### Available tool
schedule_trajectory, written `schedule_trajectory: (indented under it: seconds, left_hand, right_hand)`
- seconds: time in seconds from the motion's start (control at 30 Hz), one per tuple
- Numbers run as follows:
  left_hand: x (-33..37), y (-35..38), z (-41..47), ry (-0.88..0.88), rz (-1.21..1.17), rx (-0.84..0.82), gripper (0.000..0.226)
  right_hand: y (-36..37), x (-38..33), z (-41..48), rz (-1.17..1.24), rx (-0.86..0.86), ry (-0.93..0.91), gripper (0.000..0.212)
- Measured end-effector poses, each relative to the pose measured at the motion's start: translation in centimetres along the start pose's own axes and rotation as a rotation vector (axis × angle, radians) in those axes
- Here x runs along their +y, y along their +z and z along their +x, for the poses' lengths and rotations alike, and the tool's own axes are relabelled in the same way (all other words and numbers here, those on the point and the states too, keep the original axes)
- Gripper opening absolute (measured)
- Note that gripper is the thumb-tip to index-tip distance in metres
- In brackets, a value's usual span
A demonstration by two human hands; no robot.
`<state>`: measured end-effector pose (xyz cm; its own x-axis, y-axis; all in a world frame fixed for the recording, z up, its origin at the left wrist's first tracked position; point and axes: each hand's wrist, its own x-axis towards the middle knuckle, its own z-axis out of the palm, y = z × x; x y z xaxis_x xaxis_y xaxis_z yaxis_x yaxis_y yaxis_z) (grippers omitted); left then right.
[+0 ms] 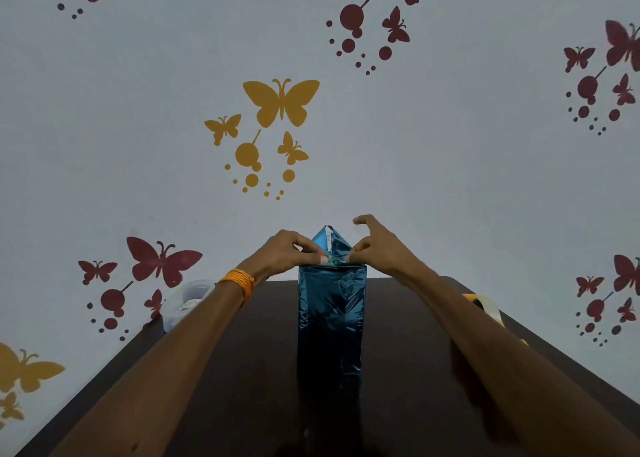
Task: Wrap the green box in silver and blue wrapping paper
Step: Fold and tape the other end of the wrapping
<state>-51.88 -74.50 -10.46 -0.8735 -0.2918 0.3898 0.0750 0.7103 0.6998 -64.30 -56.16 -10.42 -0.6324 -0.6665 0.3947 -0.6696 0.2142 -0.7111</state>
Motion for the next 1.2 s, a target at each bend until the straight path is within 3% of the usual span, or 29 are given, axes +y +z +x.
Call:
schedule_trajectory:
  seconds: [0.3,0.63,0.73,0.83,0.9,1.07,1.2]
  left_hand:
    - [-0.4,0.0,0.3,0.119,0.274,-0.022,0.036]
    - [-1.2,0.7,-0.1,0.136,0.291,0.064,0.056]
    - [-1.2,0.6,-0.1,0.132,0.297,0.069,0.054]
    - [-1.2,0.5,-0.2,0.133,0.283,0.061,0.049]
    - [-1.3,0.6,-0.2,0.133,0.269,0.059,0.047]
    - [-1.5,0.6,-0.3,0.137,0.268,0.06,0.047]
    - [-1.4,0.6,-0.3,0.134,0.276,0.054,0.047]
  right_hand:
    - [0.0,1.0,0.3,0.085,-0.024,-0.034,0.068]
    - [0.2,0.7,0.5,0.107,-0.05,-0.046,0.062]
    - [0.1,-0.1,0.3,0.133,-0.031,-0.062,0.043]
    - [0.0,-0.5,0.4,0.166,0.157,-0.14,0.014]
    - [-0.5,-0.6,0.6,0.193,0.224,-0.161,0.012]
    - [-1.6,-1.5,0.7,0.015,0.04,-0.277,0.007]
    - [-2.0,-2.3,0.7,-0.266,0.032,-0.314,0.006]
